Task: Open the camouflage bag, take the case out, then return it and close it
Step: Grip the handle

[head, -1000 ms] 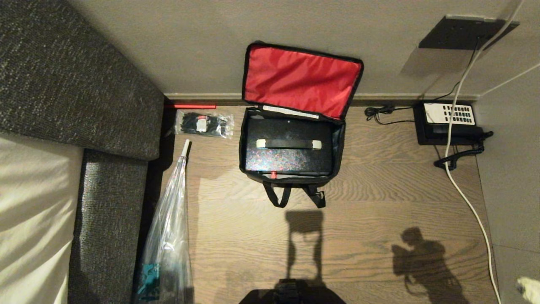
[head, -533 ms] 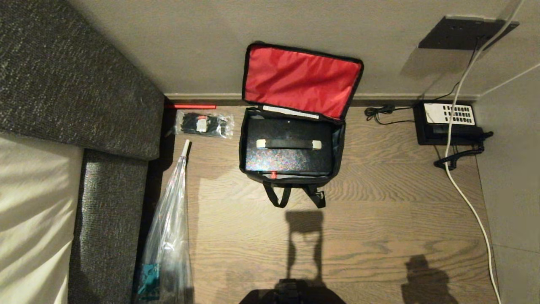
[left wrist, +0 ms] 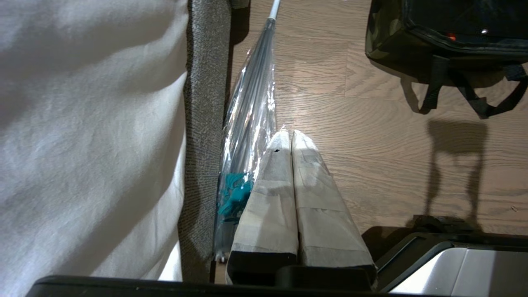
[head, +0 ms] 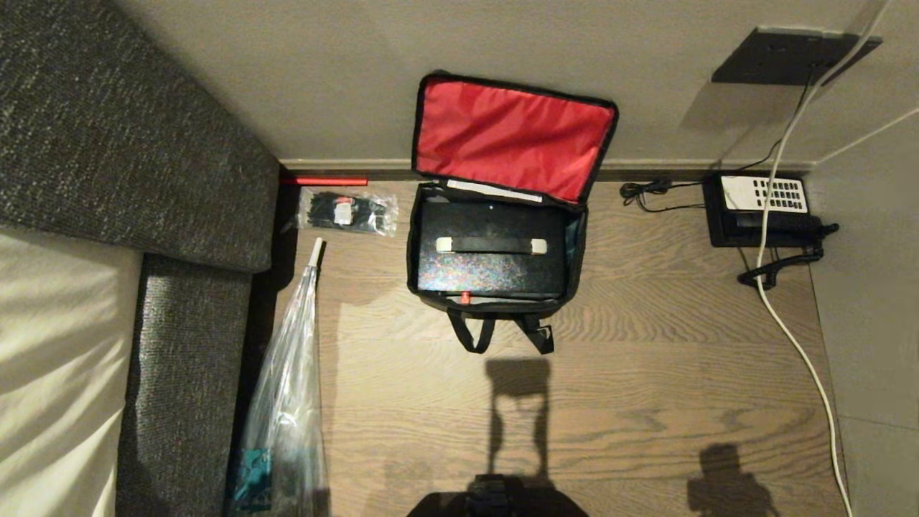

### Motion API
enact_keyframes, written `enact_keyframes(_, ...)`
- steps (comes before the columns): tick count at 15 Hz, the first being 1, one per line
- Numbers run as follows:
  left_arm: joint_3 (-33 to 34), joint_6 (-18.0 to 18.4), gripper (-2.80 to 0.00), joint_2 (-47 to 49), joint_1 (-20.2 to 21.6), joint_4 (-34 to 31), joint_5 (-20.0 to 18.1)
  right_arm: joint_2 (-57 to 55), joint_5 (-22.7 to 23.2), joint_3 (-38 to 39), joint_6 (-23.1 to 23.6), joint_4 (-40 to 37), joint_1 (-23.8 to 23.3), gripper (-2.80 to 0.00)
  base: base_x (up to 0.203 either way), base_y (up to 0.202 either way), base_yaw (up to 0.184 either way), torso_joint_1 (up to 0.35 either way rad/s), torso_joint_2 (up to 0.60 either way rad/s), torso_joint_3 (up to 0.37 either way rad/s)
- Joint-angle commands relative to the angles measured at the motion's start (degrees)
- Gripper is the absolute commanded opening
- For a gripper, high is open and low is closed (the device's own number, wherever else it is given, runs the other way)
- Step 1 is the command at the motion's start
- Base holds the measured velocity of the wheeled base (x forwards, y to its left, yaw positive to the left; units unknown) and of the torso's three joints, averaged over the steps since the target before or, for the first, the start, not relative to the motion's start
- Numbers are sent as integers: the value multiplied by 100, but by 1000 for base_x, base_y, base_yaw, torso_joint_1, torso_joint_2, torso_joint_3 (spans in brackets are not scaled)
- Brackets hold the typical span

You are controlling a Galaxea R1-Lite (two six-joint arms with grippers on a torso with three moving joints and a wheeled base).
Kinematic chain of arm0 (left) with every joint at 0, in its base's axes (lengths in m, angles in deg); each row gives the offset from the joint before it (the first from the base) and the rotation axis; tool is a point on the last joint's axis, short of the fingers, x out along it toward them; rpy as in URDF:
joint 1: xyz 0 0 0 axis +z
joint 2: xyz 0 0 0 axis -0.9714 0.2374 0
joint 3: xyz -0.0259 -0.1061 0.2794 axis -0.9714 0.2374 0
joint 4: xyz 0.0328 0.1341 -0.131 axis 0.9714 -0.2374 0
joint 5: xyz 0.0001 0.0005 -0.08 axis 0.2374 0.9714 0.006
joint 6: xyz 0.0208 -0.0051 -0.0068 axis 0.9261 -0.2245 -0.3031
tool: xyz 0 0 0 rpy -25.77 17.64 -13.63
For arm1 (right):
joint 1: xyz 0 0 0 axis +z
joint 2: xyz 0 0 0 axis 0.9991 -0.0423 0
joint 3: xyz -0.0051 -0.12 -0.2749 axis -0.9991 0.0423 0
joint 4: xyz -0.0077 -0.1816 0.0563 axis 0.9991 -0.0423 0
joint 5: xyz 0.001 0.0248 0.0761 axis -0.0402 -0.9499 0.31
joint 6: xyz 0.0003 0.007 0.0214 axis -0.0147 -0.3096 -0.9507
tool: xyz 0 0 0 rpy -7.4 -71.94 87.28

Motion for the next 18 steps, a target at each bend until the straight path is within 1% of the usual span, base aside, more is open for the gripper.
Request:
enact_keyframes(1,16,-2,-280,-11,5,1,3,490,16,7,47,7,-95,-280,0,0,0,0,0,0)
enact_keyframes(4,15,-2,-280,-11,-2,1,3,490,7,16,-14,-1,-95,-280,0,0,0,0,0,0)
enact_keyframes(16,11,-2,-280,-11,-4,1,3,490,16,16,-14,7,-95,-280,0,0,0,0,0,0)
enact_keyframes(18,15,6,-280,-11,4,1,3,490,8,16,-14,7,-95,-280,157,-23,-3,1,0,0)
